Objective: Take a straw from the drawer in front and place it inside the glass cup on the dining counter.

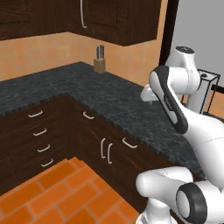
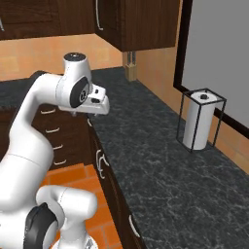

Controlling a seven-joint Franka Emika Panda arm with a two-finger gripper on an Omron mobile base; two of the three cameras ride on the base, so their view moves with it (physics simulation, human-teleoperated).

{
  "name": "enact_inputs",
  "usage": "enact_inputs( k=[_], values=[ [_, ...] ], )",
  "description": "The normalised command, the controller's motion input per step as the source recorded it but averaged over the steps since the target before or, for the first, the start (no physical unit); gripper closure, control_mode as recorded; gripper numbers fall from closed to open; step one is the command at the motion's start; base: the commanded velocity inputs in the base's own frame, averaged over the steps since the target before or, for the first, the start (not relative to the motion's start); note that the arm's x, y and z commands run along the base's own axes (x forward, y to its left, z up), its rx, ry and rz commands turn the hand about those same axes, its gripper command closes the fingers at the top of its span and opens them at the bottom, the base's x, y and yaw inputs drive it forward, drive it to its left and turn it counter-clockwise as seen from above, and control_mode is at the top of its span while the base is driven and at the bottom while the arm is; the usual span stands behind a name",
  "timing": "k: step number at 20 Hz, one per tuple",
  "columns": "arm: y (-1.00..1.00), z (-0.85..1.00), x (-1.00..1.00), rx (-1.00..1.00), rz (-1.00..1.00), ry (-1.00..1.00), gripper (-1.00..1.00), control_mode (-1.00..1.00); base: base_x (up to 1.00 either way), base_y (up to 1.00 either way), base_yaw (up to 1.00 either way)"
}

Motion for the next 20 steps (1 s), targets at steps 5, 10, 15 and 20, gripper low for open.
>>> enact_inputs(
  k=[5,10,15,20],
  values=[
    [0.66,-0.03,0.00,-0.33,0.01,-0.18,-1.00,-1.00,0.00,0.00,0.00],
    [0.85,-0.32,0.11,-0.45,-0.03,-0.15,-1.00,-1.00,0.00,0.00,0.00],
    [0.82,-0.60,0.30,-0.43,-0.04,-0.01,-1.00,-1.00,0.00,0.00,0.00],
    [0.54,-0.66,0.38,-0.41,-0.08,0.00,-1.00,-1.00,0.00,0.00,0.00]
  ],
)
